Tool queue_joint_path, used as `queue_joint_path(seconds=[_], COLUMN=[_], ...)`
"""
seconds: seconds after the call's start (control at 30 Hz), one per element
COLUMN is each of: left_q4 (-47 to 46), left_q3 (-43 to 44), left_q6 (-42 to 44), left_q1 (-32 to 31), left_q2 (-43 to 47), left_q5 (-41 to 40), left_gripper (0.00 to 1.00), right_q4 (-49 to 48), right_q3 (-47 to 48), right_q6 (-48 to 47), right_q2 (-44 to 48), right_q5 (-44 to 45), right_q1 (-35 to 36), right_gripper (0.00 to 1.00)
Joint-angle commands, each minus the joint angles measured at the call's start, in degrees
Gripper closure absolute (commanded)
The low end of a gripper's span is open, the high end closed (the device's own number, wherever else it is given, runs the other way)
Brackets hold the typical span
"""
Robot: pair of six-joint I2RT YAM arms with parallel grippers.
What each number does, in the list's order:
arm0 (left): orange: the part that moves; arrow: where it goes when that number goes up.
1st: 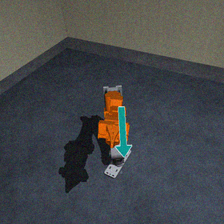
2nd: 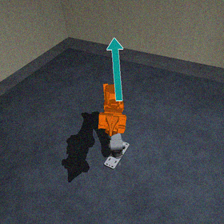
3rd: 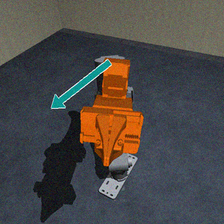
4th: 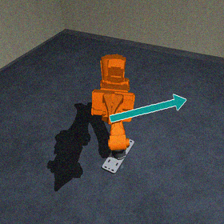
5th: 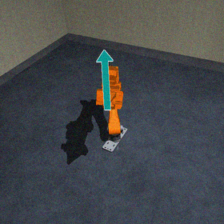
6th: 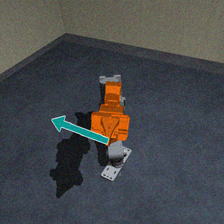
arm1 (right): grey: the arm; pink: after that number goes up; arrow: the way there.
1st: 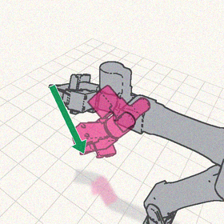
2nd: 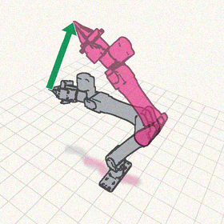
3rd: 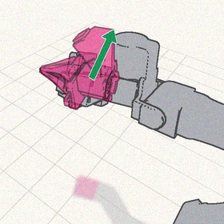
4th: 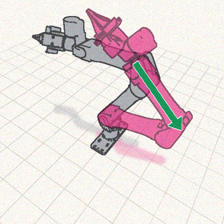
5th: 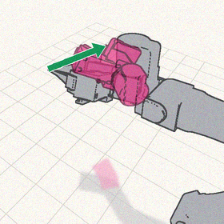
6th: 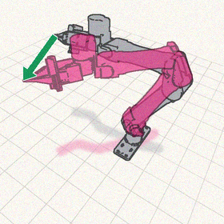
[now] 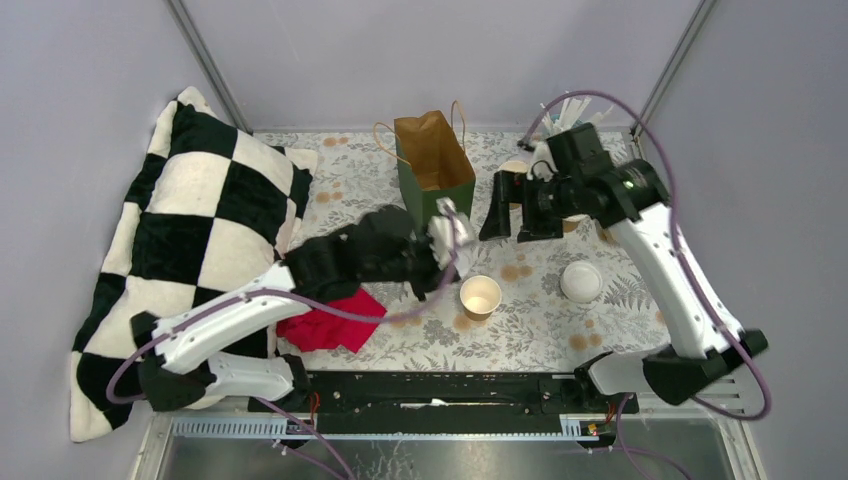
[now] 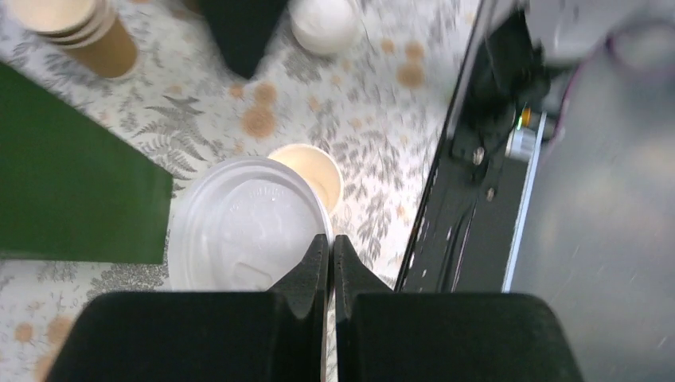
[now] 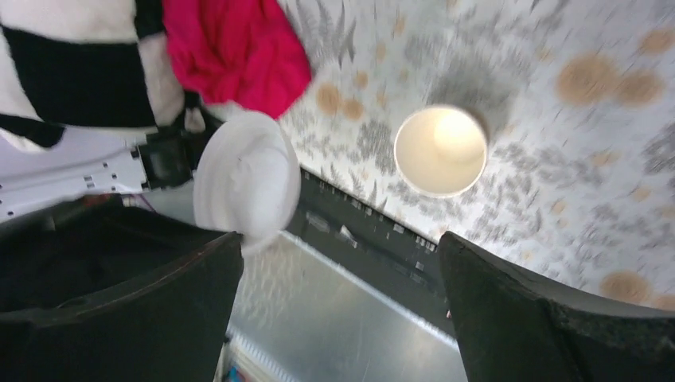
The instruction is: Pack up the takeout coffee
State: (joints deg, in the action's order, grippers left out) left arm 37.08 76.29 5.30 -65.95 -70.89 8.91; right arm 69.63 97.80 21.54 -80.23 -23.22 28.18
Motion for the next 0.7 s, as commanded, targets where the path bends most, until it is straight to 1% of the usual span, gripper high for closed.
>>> queue_joint_path(seconds=[0.0,0.03,0.07,0.1,0.17,0.23,0.27,0.3,0.33,0.4,0.5,0.67], left_q4=[-18.68,-23.50,-28.68,-34.45,-48.83,-66.42,-73.57,-78.28,-80.18,-77.75,-78.33,-74.41], left_q3=[-4.39,-6.13,-7.92,-10.25,-15.44,-21.29,-23.76,-25.18,-25.62,-25.13,-25.19,-24.11], left_q6=[-22.80,-28.25,-35.04,-42.10,-58.10,-75.15,-82.09,-86.98,-90.72,-93.22,-96.51,-96.75], left_q1=[11.61,15.06,20.10,23.70,29.86,33.71,34.60,35.00,35.04,35.07,35.02,35.02], left_q2=[8.57,9.72,10.75,11.50,12.05,11.34,10.63,9.89,9.04,8.51,8.45,8.79], left_q5=[12.75,16.51,19.82,23.42,29.02,30.80,30.18,29.14,28.32,26.48,24.78,24.89], left_gripper=[1.00,1.00,1.00,1.00,1.00,1.00,1.00,1.00,1.00,1.00,1.00,1.00], right_q4=[-13.57,-17.02,-20.56,-23.81,-29.24,-32.09,-32.94,-33.65,-33.94,-33.94,-32.90,-31.00], right_q3=[-1.64,-3.93,-5.82,-7.72,-10.90,-12.27,-12.42,-12.39,-12.07,-10.74,-8.27,-6.04], right_q6=[0.30,0.90,1.62,2.61,5.27,7.56,8.27,8.64,9.02,9.52,9.41,10.35], right_q2=[11.57,13.88,15.80,17.15,18.82,18.77,18.59,18.40,18.18,17.07,14.64,11.16], right_q5=[2.81,1.26,-0.51,-2.66,-6.18,-8.09,-7.75,-6.94,-5.28,-1.55,5.63,11.64], right_q1=[-0.67,-0.67,-0.67,-0.65,-0.62,-0.45,-0.10,0.52,1.41,3.79,9.89,14.71], right_gripper=[0.00,0.00,0.00,0.00,0.00,0.00,0.00,0.00,0.00,0.00,0.00,0.00])
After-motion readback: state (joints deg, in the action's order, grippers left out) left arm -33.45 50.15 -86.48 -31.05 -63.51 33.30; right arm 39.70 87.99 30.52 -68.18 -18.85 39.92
